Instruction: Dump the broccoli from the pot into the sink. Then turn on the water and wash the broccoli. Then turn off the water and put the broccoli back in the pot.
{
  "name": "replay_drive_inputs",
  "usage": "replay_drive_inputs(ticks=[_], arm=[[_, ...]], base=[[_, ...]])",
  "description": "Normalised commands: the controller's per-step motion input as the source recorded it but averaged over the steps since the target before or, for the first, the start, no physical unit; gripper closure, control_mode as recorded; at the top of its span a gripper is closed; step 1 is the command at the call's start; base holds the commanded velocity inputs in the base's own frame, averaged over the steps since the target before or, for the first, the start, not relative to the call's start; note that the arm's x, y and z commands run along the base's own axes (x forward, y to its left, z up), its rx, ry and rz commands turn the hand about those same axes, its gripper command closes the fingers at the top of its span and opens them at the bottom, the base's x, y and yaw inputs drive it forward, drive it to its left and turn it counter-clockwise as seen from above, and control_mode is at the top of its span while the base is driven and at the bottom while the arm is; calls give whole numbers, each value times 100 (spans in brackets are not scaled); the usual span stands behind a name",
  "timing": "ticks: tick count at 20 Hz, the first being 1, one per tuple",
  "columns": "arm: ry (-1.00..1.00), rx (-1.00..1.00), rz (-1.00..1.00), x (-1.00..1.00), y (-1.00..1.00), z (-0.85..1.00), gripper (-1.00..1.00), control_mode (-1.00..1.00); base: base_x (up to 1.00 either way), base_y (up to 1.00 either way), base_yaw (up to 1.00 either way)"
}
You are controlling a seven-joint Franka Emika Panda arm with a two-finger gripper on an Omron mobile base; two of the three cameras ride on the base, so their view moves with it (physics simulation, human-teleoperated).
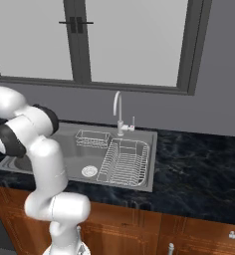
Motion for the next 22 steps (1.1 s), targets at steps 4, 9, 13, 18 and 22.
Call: replay_drive_inputs(ticks=[4,9,13,18,22], arm=[[0,-4,0,0,0,-37,-100,-100],[0,-1,4,0,0,-38,-100,-100],[0,0,4,0,0,-36,-100,-100],[-1,0,7,1,6,-29,-100,-100],[-3,0,1,15,16,-29,-100,-100]], base=[[0,0,0],[0,0,0],[0,0,0],[0,0,0],[0,0,0]])
